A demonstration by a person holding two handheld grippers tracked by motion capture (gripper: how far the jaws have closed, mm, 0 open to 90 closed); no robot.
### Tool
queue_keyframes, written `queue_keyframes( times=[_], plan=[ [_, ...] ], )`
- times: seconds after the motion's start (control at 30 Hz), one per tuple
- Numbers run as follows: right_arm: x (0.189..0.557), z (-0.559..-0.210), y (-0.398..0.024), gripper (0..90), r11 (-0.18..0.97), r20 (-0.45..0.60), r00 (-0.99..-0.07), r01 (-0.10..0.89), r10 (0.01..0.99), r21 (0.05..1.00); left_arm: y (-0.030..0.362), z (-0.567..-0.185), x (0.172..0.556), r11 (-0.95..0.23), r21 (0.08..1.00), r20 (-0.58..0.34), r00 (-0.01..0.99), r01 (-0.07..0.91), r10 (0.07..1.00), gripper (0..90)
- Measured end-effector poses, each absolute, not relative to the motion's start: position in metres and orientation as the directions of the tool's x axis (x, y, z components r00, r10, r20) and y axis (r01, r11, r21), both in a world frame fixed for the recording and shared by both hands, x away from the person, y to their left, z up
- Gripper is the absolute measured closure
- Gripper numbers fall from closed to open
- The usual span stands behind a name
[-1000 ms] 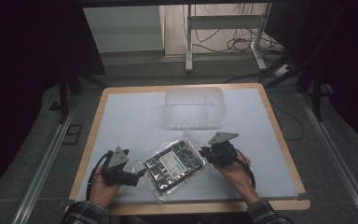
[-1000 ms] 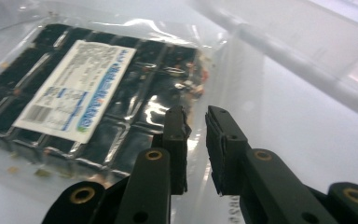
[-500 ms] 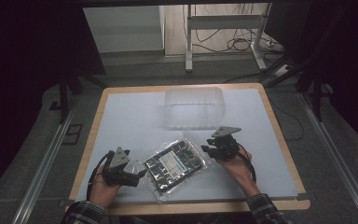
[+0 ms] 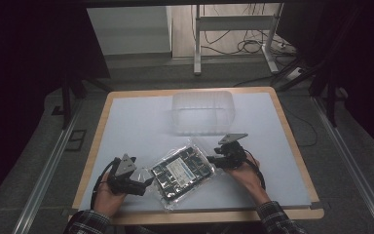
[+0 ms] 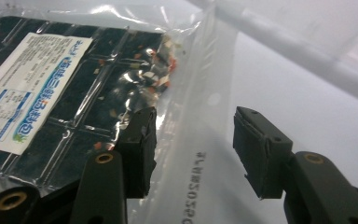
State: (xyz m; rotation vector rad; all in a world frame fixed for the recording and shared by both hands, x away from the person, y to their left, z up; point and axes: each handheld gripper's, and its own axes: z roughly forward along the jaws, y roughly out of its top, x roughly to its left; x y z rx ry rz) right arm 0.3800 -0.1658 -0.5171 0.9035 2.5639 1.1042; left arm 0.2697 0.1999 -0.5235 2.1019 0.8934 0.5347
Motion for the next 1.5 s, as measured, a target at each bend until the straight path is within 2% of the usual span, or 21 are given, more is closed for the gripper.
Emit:
queue_keyframes(
  times=[0.3, 0.63, 0.97, 1.5],
  plan=[
    [0.375, -0.518, -0.157, 58.2, 0.563, 0.033, -0.805, 0.443, 0.593, 0.698, 0.199, -0.524, 0.270, -0.457, 0.786, 0.078, 0.667, 0.416, 0.741, 2.7],
    [0.373, -0.521, -0.155, 70.1, 0.572, 0.051, -0.797, 0.474, 0.601, 0.670, 0.198, -0.524, 0.270, -0.450, 0.793, 0.075, 0.668, 0.410, 0.740, 2.7],
    [0.372, -0.523, -0.152, 87.6, 0.553, 0.095, -0.790, 0.503, 0.606, 0.664, 0.199, -0.524, 0.269, -0.466, 0.783, 0.087, 0.669, 0.413, 0.738, 2.7],
    [0.371, -0.503, -0.157, 88.5, 0.496, 0.140, -0.789, 0.502, 0.599, 0.708, 0.201, -0.522, 0.268, -0.445, 0.799, 0.084, 0.657, 0.406, 0.750, 2.8]
  ],
)
